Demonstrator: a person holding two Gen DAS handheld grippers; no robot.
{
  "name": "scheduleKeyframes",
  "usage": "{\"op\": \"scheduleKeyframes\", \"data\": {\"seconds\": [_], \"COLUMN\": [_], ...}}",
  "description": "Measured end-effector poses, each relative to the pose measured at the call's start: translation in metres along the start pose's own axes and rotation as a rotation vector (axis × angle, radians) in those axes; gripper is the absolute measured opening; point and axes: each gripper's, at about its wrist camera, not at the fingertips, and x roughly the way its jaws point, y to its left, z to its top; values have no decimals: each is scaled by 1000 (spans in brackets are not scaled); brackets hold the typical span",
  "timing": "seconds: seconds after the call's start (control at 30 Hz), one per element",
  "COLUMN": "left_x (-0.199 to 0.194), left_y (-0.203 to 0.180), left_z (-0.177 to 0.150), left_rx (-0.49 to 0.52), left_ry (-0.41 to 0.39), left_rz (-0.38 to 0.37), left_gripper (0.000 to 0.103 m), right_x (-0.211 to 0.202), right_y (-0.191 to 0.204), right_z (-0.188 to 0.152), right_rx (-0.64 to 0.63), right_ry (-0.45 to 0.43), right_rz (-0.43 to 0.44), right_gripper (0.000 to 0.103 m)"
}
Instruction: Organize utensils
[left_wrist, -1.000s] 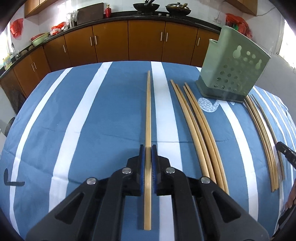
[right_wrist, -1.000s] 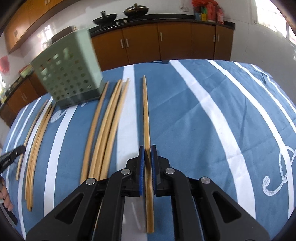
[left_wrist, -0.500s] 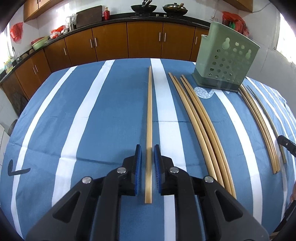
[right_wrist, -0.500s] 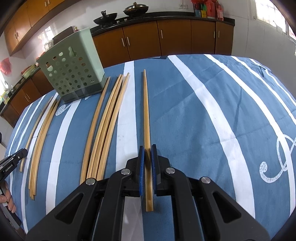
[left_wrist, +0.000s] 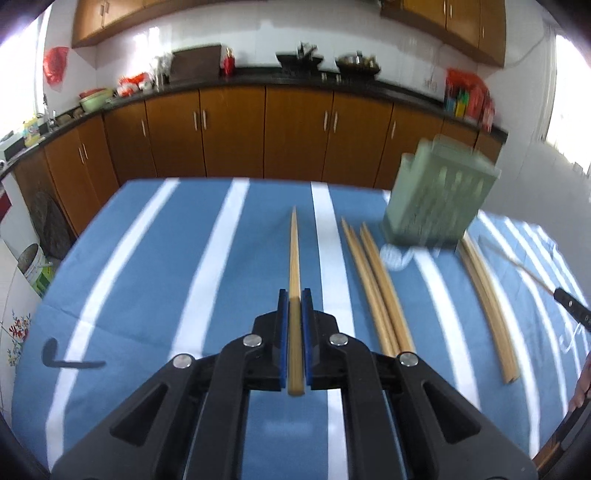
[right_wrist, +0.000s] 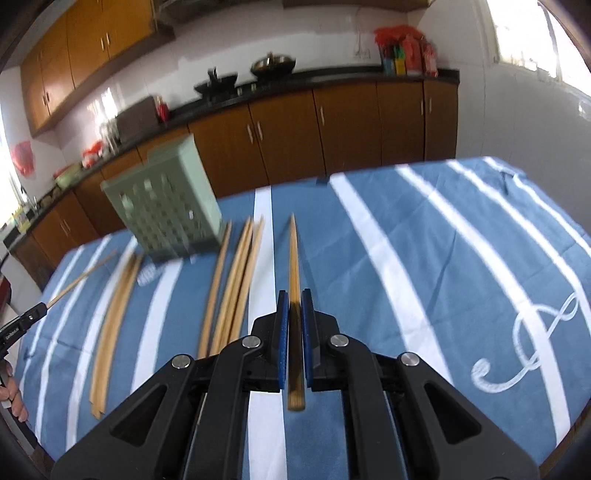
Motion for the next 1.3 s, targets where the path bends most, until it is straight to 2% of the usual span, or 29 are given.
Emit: {"op": "scheduleKeyframes", "data": {"seconds": [0.23,0.47,0.53,0.6,0.63,0.67,0.7,0.8,0.93,1.07,1.23,1.3], "left_x": [-39,-50,-51,-51,-50,-50,-49,-48,-47,-47,-45,-45], "left_y": [8,12,11,10,8,8,8,8,7,5,6,6], "left_z": [37,66,67,65,62,60,59,55,52,48,47,47], "left_rx": [-65,-73,-70,-64,-61,-59,-59,-63,-62,-56,-58,-60], "left_ry": [-148,-203,-206,-204,-200,-197,-192,-185,-181,-179,-171,-168], "left_rz": [-12,3,1,1,0,-1,-1,-3,-4,-2,-7,-9], "left_gripper": [8,8,8,8,8,8,8,8,8,8,8,8], "right_x": [-26,-36,-33,-25,-19,-12,-8,8,22,34,39,39], "right_y": [-3,3,3,3,3,5,6,13,29,37,35,36], "right_z": [26,42,39,29,23,16,10,-13,-34,-46,-51,-50], "right_rx": [15,-1,3,-3,-7,-12,-15,-35,-72,-99,-112,-132], "right_ry": [-135,-185,-163,-105,-70,-27,-4,79,152,204,213,205], "right_rz": [6,20,31,49,58,63,64,79,100,83,56,17], "right_gripper": [8,6,6,9,21,39,43,42,29,24,22,22]}}
